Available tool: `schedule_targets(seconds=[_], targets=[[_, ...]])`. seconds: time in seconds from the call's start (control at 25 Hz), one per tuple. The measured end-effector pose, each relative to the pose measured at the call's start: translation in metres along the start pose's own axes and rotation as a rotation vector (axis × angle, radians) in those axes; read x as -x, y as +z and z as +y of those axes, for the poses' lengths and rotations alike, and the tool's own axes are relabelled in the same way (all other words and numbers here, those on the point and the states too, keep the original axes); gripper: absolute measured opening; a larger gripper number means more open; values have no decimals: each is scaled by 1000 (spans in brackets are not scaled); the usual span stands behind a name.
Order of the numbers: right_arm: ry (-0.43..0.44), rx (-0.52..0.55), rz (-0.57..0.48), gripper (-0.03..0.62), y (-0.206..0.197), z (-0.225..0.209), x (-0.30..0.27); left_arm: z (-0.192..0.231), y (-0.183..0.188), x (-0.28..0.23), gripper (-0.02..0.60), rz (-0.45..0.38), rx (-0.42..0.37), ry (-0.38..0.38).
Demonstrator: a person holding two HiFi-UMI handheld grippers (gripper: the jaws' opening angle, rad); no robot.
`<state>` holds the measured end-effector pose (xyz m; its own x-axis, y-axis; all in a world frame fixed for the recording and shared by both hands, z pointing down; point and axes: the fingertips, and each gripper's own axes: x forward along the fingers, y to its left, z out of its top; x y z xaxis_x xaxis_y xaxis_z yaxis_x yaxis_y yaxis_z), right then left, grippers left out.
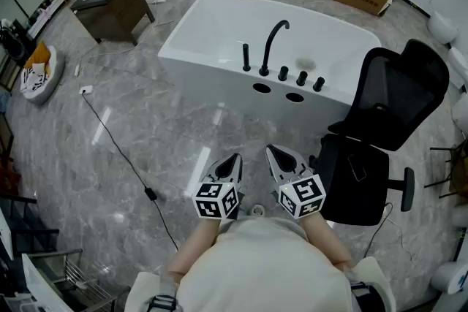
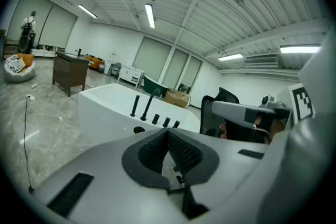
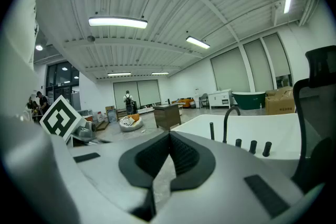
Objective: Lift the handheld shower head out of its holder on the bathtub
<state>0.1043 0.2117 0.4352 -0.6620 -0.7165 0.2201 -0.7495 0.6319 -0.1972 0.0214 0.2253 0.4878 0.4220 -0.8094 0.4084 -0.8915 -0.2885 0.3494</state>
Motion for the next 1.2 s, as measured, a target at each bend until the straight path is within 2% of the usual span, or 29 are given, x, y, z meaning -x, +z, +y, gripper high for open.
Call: schedule_targets(seconds=[0.24,0.4,0.6,0.92,1.2], targets=[[37,24,1,17,0,8,1,13,-2,18,20,-56,34,52],[26,21,-15,17,-2,11,9,17,-11,24,20,-50,41,69],[16,26,-15,17,-1,18,15,11,-1,24,20,-64,28,50],[65,-10,-4,17,-10,18,23,0,-15,26,20,-57,45,67],[59,-43,-8,17,-13,12,22,0,-19,31,20,-30,29,93]])
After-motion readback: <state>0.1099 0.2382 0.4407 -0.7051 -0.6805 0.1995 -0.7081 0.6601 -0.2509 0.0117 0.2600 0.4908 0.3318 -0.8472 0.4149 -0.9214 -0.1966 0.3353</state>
